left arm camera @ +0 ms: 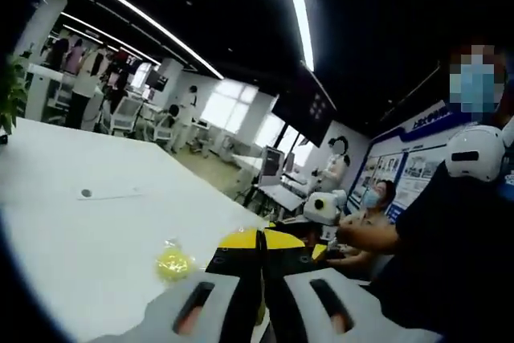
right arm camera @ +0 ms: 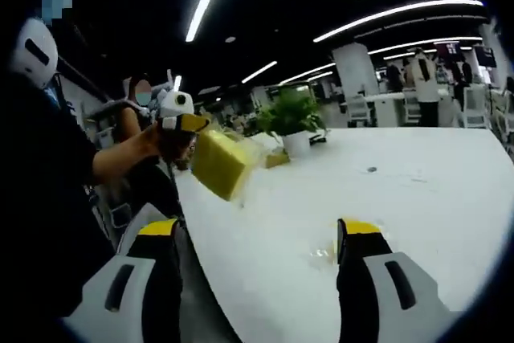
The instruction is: Compare the silicone blocks by pressing each to a similar depth, holding the contact briefly, and releasing to observe deformation and rebound differences across the visible hardness samples.
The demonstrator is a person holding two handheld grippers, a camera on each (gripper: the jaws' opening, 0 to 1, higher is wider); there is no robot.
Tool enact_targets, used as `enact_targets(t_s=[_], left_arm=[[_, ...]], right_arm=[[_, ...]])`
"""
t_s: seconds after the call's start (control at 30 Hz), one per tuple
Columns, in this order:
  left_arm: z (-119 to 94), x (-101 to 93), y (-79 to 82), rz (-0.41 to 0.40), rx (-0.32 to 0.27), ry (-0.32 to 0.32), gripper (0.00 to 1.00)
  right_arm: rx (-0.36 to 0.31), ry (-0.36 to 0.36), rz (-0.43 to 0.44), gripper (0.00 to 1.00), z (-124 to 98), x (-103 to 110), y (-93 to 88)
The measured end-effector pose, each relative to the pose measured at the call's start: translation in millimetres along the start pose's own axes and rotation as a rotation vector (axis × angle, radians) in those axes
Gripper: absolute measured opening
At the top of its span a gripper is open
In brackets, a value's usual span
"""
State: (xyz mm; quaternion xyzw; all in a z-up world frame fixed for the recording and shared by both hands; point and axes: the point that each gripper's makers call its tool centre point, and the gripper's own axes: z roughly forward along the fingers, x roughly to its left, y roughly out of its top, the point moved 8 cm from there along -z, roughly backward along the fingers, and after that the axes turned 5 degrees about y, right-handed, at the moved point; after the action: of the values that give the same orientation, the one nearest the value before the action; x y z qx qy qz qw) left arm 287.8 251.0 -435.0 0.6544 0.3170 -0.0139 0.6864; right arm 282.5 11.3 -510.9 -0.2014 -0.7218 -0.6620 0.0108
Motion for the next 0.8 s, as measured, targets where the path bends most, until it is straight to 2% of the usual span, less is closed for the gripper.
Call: enact_targets(t_s=[0.1, 0.17, 0.33, 0.47, 0.57, 0.63, 0.73, 0.8], left_arm=[[9, -9.3, 5.0, 0.006, 0.017, -0.051, 0.0], [15, -17.8, 7.5, 0.017, 0.037, -0.099, 0.0], [26, -28.6, 12.5, 0.046, 0.061, -0.15, 0.0], [30, -32.2, 17.4, 0.068, 0.051, -0.178, 0.0], [31, -34.8, 22.3, 0.058, 0.036, -0.201, 0.0], [32, -35.1, 24.8, 0.065, 0.027, -0.198, 0.0], [33, -34.7, 25.5, 0.067, 0.02, -0.199, 0.0], [32, -34.5, 25.2, 0.07, 0.017, -0.197, 0.0]], right_arm=[[-0.003, 0.083, -0.031, 0.73, 21, 4, 11.7], [-0.017, 0.11, -0.032, 0.73, 29, 5, 17.4], [-0.145, 0.25, 0.098, 0.73, 45, 12, 35.0], [-0.168, 0.284, 0.061, 0.59, 50, 14, 40.7], [-0.148, 0.312, 0.091, 0.53, 54, 13, 39.8], [-0.161, 0.327, 0.072, 0.43, 56, 16, 41.5], [-0.172, 0.342, 0.07, 0.41, 56, 18, 45.7], [-0.15, 0.347, 0.079, 0.41, 55, 18, 45.2]])
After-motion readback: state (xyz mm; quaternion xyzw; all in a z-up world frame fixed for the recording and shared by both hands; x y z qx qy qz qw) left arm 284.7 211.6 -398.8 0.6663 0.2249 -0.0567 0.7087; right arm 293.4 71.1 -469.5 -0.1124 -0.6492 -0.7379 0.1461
